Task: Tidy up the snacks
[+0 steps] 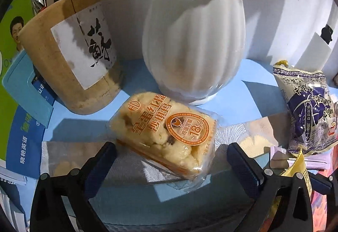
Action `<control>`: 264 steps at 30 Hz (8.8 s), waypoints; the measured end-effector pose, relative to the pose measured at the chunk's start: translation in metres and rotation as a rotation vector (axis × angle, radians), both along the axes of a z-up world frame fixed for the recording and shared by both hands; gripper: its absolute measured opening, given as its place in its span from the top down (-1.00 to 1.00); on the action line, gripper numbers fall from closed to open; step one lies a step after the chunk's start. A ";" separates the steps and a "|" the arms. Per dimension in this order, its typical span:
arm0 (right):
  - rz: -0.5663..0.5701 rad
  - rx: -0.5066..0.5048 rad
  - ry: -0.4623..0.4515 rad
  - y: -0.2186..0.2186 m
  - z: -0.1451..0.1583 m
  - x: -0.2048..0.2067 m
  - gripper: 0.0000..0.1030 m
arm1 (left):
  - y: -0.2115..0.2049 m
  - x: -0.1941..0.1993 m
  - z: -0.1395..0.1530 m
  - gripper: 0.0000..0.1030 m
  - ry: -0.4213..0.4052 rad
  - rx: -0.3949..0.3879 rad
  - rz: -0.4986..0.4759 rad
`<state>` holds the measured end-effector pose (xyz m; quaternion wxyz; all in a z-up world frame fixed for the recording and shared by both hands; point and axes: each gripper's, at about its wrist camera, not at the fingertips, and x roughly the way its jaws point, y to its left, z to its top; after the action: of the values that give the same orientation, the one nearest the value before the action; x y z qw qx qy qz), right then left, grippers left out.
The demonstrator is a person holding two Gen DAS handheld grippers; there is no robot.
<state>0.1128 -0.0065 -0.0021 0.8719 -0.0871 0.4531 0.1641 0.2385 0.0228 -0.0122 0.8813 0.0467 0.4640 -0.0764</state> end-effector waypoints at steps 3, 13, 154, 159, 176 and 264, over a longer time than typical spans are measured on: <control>0.001 -0.016 -0.003 0.003 0.001 0.000 -1.00 | -0.001 -0.003 0.000 -1.00 0.000 0.000 0.001; 0.002 -0.014 -0.001 0.004 0.001 0.002 -1.00 | 0.001 -0.003 0.000 -1.00 -0.001 0.000 0.000; -0.594 0.638 -0.261 -0.402 0.171 -0.182 -1.00 | -0.232 -0.136 0.134 -0.99 -0.184 -0.055 -0.377; -0.476 0.669 -0.344 -0.329 0.172 -0.188 -1.00 | -0.170 -0.126 0.134 -1.00 -0.218 -0.073 -0.246; -0.232 0.159 -0.055 -0.122 0.047 -0.166 -1.00 | 0.043 -0.124 0.012 -0.99 -0.026 -0.139 0.082; -0.254 0.009 0.012 -0.111 0.028 -0.153 -1.00 | 0.022 -0.120 0.006 -1.00 -0.017 -0.020 0.093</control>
<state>-0.0398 -0.1180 0.0260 0.8834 -0.0240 0.4647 0.0550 0.1182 0.0453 -0.0061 0.8882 0.0168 0.4573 -0.0398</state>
